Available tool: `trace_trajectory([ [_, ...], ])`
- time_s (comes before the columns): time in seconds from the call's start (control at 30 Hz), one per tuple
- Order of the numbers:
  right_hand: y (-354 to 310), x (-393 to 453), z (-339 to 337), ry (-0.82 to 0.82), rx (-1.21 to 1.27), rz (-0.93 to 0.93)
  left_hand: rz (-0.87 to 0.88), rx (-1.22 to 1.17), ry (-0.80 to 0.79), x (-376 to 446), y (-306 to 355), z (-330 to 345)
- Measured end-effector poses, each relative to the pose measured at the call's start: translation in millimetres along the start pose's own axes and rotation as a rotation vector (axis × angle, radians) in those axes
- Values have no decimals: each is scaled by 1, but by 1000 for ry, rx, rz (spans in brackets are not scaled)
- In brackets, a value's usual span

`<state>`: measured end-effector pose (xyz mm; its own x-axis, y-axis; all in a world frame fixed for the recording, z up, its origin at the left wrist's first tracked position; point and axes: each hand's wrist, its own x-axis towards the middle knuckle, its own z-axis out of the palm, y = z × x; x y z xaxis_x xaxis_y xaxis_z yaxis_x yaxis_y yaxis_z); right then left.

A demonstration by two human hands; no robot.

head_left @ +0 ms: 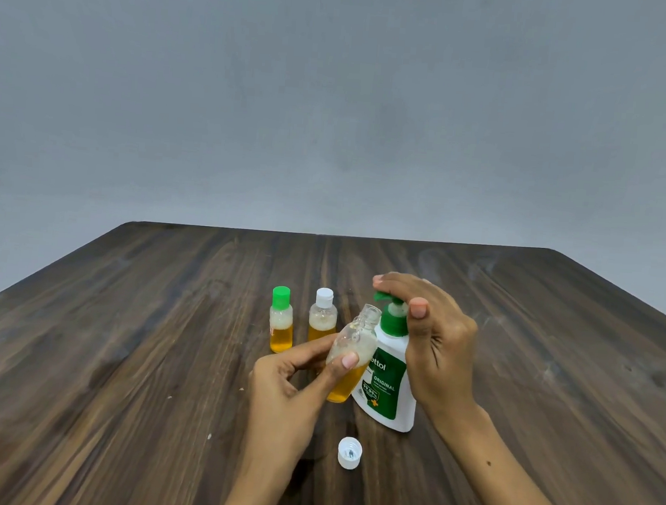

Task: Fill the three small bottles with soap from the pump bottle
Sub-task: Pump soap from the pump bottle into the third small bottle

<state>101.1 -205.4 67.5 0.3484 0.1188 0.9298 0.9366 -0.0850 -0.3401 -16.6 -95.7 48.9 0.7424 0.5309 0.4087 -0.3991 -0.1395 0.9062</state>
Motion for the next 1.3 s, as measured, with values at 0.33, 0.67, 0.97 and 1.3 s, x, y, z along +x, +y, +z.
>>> trace_trajectory([
  [0.33,0,-7,3,24,1,17,6,-19,14,1,2,-3],
  [0.67,1,-9,3,33,-19,18,0,-24,-4,-1,1,-2],
  [0.97,-2,2,4,49,-17,-13,-6,-56,-15,-3,4,-1],
  [1.3,-2,4,3,36,-4,-9,-5,-65,-15,-4,8,1],
])
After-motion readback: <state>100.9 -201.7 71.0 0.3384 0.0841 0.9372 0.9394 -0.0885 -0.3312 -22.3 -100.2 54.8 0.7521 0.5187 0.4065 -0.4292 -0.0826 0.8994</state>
